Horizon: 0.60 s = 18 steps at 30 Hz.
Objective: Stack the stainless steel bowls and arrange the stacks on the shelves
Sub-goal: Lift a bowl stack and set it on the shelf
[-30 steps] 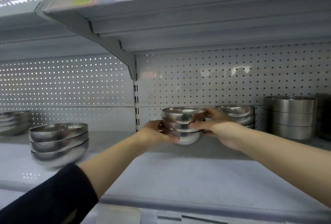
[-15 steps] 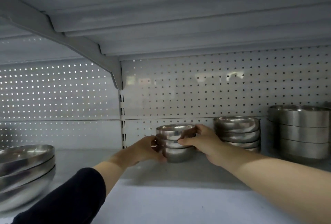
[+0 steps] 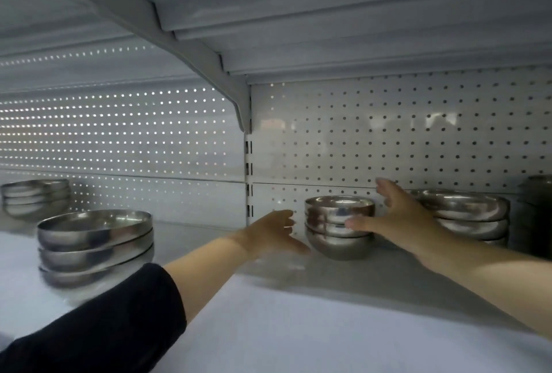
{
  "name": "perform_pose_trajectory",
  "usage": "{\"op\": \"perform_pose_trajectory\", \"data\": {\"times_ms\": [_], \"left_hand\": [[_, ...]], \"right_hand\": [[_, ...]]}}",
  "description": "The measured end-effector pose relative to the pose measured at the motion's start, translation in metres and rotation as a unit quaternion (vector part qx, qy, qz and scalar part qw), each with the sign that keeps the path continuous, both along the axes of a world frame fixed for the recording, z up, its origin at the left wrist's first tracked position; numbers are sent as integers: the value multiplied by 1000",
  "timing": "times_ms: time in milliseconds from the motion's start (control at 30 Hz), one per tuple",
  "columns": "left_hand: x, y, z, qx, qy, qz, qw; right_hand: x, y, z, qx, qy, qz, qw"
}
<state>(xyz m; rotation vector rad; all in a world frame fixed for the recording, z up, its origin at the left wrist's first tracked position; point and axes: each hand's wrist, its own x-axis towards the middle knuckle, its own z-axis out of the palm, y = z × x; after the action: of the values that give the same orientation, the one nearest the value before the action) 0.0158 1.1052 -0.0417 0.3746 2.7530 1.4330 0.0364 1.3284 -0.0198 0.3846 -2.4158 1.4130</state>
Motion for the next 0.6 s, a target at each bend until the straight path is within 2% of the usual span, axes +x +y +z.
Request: {"op": "perform_pose_trajectory", "data": {"times_ms": [100,267,367,500,600], "left_hand": [[43,-27,10,45,32,32,998],[131,-100,-5,46,96,-7,994],[165,-150,-21,63,82,-34,994],[188,-223,-27,80,43,-76,993],[178,-264,-24,107,-1,-89,990]], "right_hand": [[21,-9,15,9,36,-9,999],[64,-62,12,0,29,20,999],[94,-111,0,9,20,47,999],[119,-183,-15,-35,-4,114,993],[120,-222,-22,-40,-16,99,994]]}}
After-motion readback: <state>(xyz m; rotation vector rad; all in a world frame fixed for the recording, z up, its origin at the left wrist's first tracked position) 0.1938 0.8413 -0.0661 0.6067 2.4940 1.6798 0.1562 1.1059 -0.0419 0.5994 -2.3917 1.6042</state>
